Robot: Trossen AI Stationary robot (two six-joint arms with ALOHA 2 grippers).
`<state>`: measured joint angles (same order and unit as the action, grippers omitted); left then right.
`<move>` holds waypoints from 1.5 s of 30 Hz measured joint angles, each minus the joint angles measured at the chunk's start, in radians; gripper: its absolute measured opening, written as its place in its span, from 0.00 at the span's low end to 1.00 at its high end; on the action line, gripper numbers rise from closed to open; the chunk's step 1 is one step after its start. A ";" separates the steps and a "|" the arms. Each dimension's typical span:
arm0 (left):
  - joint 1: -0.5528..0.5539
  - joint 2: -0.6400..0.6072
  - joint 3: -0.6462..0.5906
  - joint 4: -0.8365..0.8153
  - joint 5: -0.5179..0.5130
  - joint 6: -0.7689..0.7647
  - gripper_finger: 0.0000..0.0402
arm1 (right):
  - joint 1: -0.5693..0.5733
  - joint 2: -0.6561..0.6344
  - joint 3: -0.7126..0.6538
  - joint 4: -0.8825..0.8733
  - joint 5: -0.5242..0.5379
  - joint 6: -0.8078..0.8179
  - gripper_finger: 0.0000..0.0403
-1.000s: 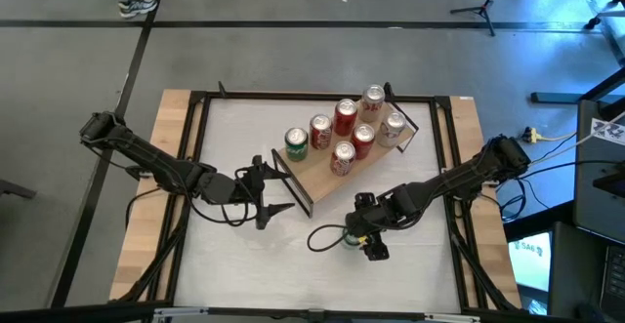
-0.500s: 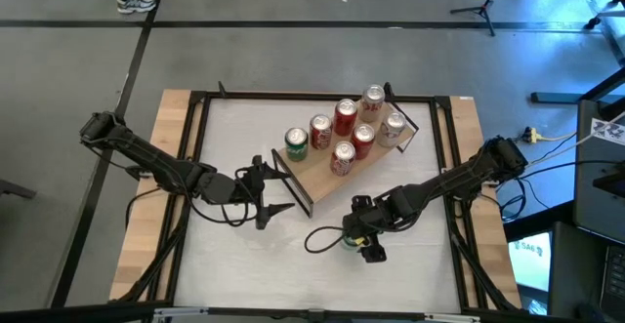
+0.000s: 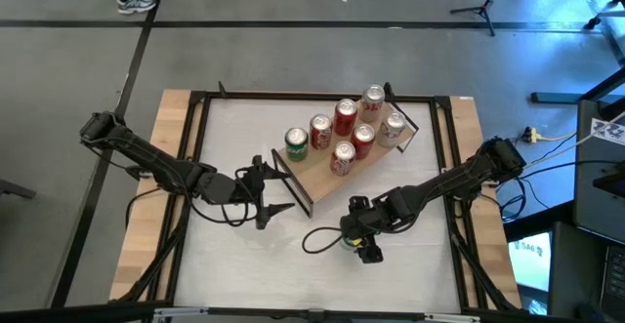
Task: Place canned beverage on shelf
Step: Put the green soda can on the shelf aligned with the other green soda can
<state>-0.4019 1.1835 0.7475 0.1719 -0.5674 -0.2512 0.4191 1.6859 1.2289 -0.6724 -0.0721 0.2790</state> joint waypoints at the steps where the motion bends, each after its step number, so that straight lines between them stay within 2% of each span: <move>1: 0.000 0.000 0.000 0.000 0.000 0.000 0.92 | 0.000 0.000 0.000 0.000 0.005 -0.001 0.98; 7: 0.000 0.000 0.000 -0.001 0.000 0.000 0.92 | 0.000 0.000 0.000 -0.001 0.018 -0.006 0.95; 16: 0.000 0.000 0.000 -0.002 0.000 0.000 0.92 | 0.000 -0.001 0.000 -0.001 0.027 -0.016 0.73; 22: 0.000 0.000 0.000 -0.002 0.000 0.000 0.92 | -0.001 -0.001 0.001 -0.002 0.012 -0.016 0.73; 26: 0.000 0.000 0.000 -0.002 0.000 0.000 0.92 | -0.002 -0.001 0.002 -0.007 -0.007 -0.003 0.77; 32: 0.000 0.000 0.000 -0.002 0.000 0.001 0.92 | -0.001 -0.002 0.006 -0.012 -0.051 0.032 0.73; 41: 0.000 0.000 0.000 -0.001 0.000 0.005 0.92 | -0.001 0.000 0.161 -0.226 -0.023 0.030 0.75; 45: 0.000 0.000 0.000 0.001 0.000 0.023 0.92 | -0.001 0.000 0.234 -0.258 -0.024 0.029 0.74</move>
<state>-0.4015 1.1835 0.7475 0.1734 -0.5674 -0.2279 0.4180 1.6863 1.4631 -0.9304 -0.0956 0.3083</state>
